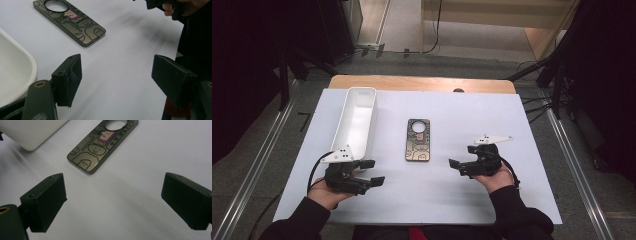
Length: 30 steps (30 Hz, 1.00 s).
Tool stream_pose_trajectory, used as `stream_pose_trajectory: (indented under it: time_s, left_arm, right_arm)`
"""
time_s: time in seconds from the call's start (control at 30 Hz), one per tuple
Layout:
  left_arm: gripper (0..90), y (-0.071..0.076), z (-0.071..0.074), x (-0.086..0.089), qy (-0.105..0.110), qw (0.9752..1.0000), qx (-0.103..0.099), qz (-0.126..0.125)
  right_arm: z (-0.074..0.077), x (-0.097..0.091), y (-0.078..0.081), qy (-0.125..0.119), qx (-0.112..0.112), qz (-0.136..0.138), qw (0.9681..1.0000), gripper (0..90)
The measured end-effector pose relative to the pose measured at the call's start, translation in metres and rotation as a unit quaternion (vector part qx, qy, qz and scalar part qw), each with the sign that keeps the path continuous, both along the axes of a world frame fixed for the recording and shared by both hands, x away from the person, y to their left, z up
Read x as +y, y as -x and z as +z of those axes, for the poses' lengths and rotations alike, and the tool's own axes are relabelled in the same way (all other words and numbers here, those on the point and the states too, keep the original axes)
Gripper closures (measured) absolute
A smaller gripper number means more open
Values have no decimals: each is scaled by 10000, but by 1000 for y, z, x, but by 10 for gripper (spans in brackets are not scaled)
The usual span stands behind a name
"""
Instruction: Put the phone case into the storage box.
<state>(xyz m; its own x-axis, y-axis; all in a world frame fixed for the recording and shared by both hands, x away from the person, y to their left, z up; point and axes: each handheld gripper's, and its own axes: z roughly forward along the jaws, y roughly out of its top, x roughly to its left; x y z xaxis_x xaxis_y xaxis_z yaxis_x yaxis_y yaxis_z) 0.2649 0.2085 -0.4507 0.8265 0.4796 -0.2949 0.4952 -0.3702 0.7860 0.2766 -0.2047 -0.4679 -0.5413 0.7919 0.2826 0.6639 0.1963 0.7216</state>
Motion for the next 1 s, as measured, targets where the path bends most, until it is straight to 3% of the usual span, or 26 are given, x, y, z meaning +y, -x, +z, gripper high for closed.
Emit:
stream_pose_trajectory:
  time_s: [0.4,1.0]
  left_arm:
    - [241,0,0,0,2,10000,-10,-31]
    - [240,0,-1,-2,-13,10000,13,-65]
  right_arm:
    - [6,15,-14,-32,65,-162,9998,50]
    - [10,39,-36,57,117,-186,9997,50]
